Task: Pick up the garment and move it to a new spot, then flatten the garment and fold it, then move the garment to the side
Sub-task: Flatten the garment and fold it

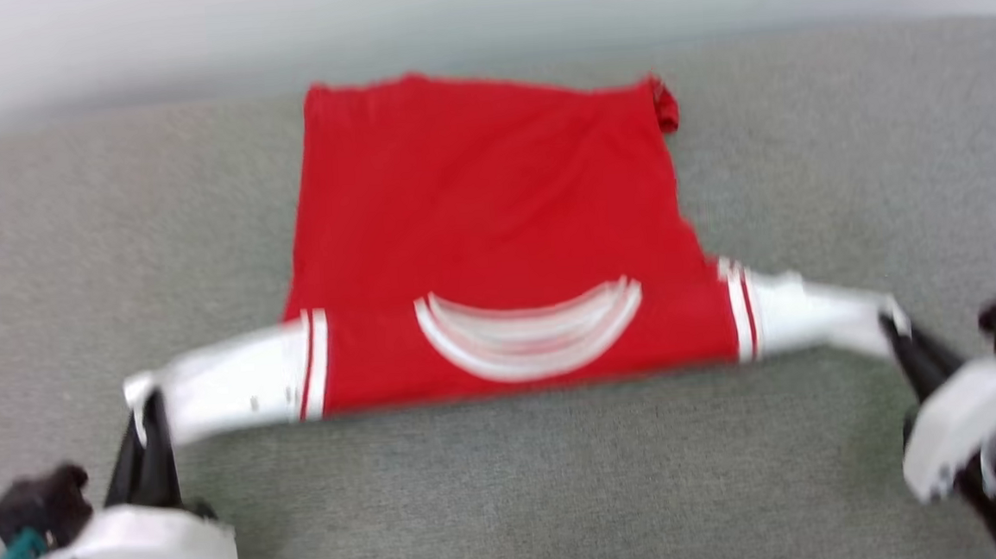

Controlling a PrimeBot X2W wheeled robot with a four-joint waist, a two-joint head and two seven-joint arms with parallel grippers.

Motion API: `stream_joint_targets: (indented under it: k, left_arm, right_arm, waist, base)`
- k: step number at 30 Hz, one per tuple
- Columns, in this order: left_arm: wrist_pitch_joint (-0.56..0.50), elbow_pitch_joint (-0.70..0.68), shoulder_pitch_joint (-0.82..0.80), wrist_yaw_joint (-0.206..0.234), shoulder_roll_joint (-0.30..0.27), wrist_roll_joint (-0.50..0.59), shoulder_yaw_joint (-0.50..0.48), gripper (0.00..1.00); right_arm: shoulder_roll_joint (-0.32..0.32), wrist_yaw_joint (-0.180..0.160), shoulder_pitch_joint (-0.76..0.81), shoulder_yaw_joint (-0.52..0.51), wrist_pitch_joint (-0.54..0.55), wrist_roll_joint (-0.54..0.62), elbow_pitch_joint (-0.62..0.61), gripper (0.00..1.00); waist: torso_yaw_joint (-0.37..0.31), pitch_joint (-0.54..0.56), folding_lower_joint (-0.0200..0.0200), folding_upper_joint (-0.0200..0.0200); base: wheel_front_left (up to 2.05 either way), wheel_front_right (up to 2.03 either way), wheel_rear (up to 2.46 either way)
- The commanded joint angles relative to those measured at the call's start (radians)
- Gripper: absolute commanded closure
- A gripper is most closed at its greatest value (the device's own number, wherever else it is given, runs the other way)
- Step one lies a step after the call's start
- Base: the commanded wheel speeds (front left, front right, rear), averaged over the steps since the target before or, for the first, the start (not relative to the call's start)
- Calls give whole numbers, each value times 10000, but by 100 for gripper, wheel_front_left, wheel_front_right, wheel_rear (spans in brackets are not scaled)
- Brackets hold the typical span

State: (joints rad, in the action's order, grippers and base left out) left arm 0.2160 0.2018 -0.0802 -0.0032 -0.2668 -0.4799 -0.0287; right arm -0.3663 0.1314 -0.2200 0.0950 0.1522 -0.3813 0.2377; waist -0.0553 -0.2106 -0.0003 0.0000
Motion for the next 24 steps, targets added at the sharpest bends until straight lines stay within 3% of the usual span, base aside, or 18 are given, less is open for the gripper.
stream_joint_targets:
  k: [1, 7, 12, 13, 14, 15, 20, 24]
  left_arm:
    - [-43, -107, 273, 87, -35, 8, -24, 100]
    - [-520, -408, 1893, 299, -119, 161, 157, 100]
    - [-829, -648, 2912, 648, -49, 294, 260, 100]
    - [-876, -738, 3029, 687, -6, 311, 303, 100]
    - [-927, -821, 3116, 745, 6, 352, 335, 100]
    - [-968, -900, 3214, 775, 28, 386, 391, 100]
    - [-1230, -1279, 3079, 1011, 95, 608, 672, 100]
    - [-1150, -1699, 2819, 1072, 143, 686, 773, 100]
  right_arm:
    - [150, -14, 509, -231, 172, 57, -211, 100]
    - [1312, -14, 3290, -1332, 1189, 461, -1776, 100]
    - [1901, -14, 5028, -1799, 2355, 797, -2430, 100]
    - [2049, -14, 5237, -1876, 2586, 775, -2515, 84]
    - [2137, -12, 5358, -1844, 2788, 773, -2619, 30]
    - [2192, -11, 5410, -1870, 2910, 814, -2739, 0]
    - [2241, -11, 5033, -1944, 3143, 858, -3133, 0]
    - [2411, -9, 3831, -2517, 2498, 803, -3117, 0]
  waist:
    - [175, 551, 3, 0]
    - [284, 1258, 3, 0]
    - [335, 1760, 3, 0]
    - [361, 1806, 3, 0]
    - [380, 1849, 3, 0]
    - [394, 1878, 3, 0]
    - [617, 1872, 3, 0]
    - [749, 1517, 3, 0]
  base:
    - [0, 0, 0]
    - [0, 0, 0]
    - [0, 0, 0]
    - [0, 0, 0]
    - [0, 0, 0]
    - [0, 0, 0]
    - [0, 0, 0]
    - [0, 0, 0]
